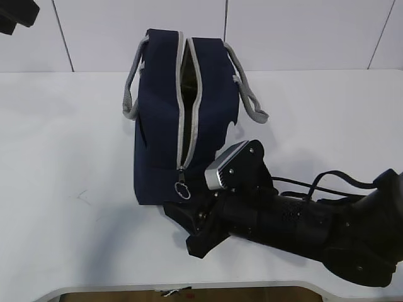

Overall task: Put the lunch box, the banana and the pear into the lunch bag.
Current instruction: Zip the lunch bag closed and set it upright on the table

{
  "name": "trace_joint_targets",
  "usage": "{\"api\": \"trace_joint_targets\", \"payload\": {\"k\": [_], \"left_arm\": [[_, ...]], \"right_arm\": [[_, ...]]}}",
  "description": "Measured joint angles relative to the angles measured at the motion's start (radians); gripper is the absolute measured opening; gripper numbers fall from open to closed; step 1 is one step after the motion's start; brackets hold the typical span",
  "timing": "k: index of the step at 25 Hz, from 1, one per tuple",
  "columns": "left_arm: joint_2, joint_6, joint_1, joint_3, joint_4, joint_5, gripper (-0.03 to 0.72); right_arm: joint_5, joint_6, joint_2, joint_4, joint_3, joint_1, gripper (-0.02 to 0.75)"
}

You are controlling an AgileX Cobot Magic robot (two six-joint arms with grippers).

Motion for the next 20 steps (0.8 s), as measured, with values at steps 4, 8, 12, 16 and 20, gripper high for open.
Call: {"api": "trace_joint_targets", "payload": {"k": [4, 8, 12, 16, 20], "left_arm": [[0.0, 0.0, 0.0, 0.0, 0.0, 0.0, 0.307], [0.0, 0.0, 0.0, 0.0, -0.001, 0.0, 0.305], [0.0, 0.0, 0.0, 0.0, -0.008, 0.0, 0.295], [0.0, 0.0, 0.0, 0.0, -0.017, 0.0, 0.289], [0.0, 0.0, 0.0, 0.0, -0.021, 0.0, 0.288]], "right_arm": [[0.0, 0.003, 0.0, -0.004, -0.005, 0.0, 0.46], [0.0, 0.003, 0.0, -0.004, -0.006, 0.0, 0.46], [0.0, 0.003, 0.0, -0.006, -0.006, 0.0, 0.46], [0.0, 0.024, 0.0, -0.01, -0.006, 0.0, 0.46], [0.0, 0.043, 0.004, -0.025, -0.006, 0.0, 0.46]]}}
